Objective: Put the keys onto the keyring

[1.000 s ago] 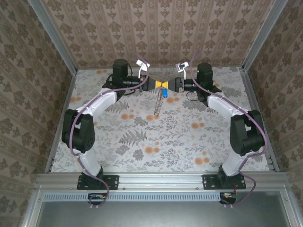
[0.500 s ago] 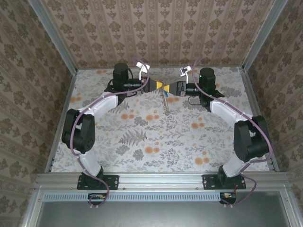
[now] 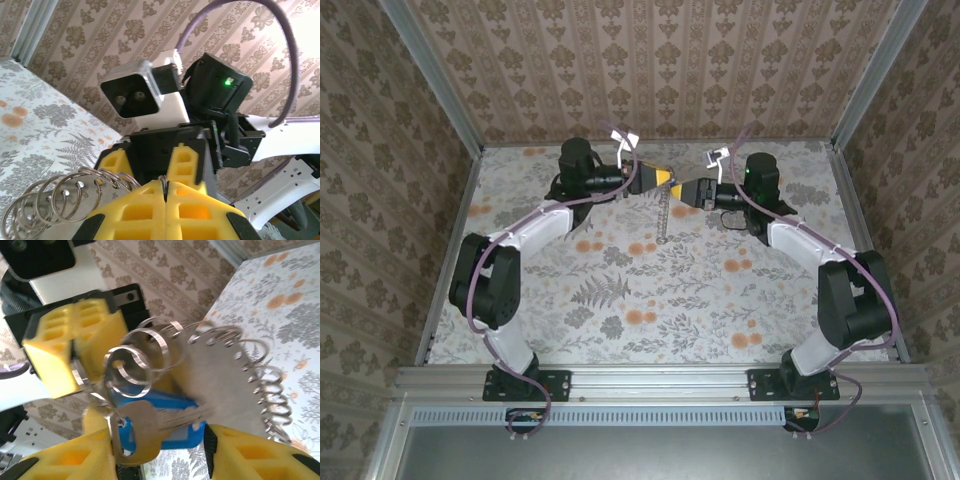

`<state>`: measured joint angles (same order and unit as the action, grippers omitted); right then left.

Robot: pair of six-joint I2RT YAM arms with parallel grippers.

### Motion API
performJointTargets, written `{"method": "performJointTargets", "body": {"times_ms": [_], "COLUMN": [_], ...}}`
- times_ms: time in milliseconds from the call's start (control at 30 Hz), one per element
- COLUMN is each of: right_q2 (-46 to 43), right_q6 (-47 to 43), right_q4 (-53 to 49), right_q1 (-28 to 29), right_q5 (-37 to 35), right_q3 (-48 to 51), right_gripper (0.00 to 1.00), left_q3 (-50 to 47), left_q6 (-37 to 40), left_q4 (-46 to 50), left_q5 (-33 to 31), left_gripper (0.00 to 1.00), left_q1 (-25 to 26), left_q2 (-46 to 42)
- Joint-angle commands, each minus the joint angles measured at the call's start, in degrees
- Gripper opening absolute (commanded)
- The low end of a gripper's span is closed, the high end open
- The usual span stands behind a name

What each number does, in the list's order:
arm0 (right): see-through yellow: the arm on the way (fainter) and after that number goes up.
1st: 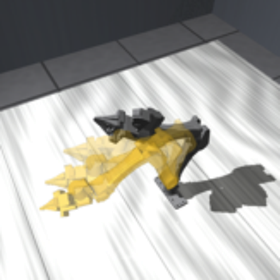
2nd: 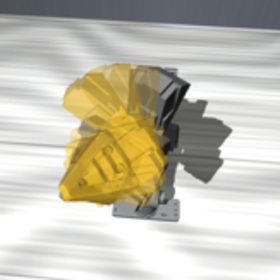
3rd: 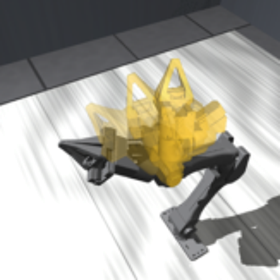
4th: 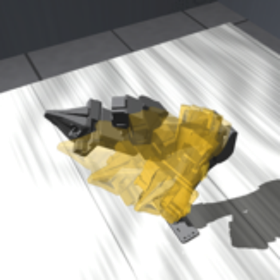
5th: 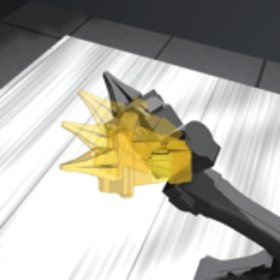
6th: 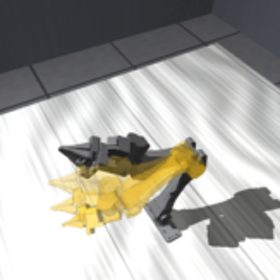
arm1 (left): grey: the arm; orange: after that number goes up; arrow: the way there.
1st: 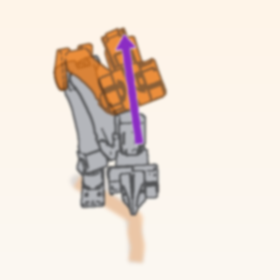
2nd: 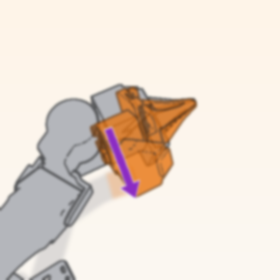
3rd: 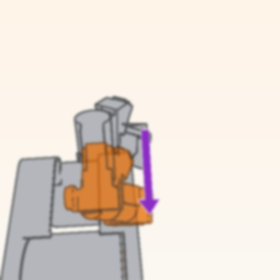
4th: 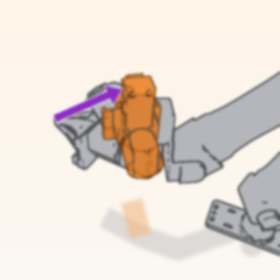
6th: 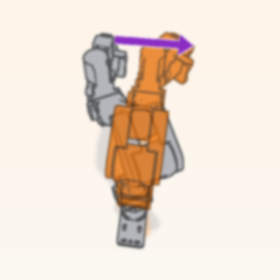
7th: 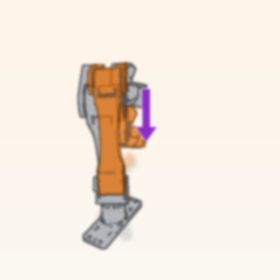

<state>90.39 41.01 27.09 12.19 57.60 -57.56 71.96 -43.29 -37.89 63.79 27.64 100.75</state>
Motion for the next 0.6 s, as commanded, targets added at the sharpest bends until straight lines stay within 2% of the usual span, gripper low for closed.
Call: {"method": "performJointTargets", "body": {"times_ms": [0,167,567], "right_q2": [-3.1,-5.3,-9.5], "right_q6": [2.1,5.5,5.6], "right_q4": [4.2,9.9,11.3], "right_q1": [-2.2,-3.8,-2.8], "right_q5": [-3.3,-5.0,-7.4], "right_q3": [2.8,7.4,10.3], "right_gripper": [0.48,0.47,0.5], "left_q3": [-0.9,-1.7,-3.3], "left_q6": [-3.0,-4.0,-7.8], "left_q4": [-6.4,-7.6,-12.4], "left_q5": [-0.1,-0.5,-1.5], "left_gripper": [0.0,0.0,0.0], "left_q1": [-0.1,-0.1,0.0], "left_q2": [-2.4,-2.7,-2.4]}}
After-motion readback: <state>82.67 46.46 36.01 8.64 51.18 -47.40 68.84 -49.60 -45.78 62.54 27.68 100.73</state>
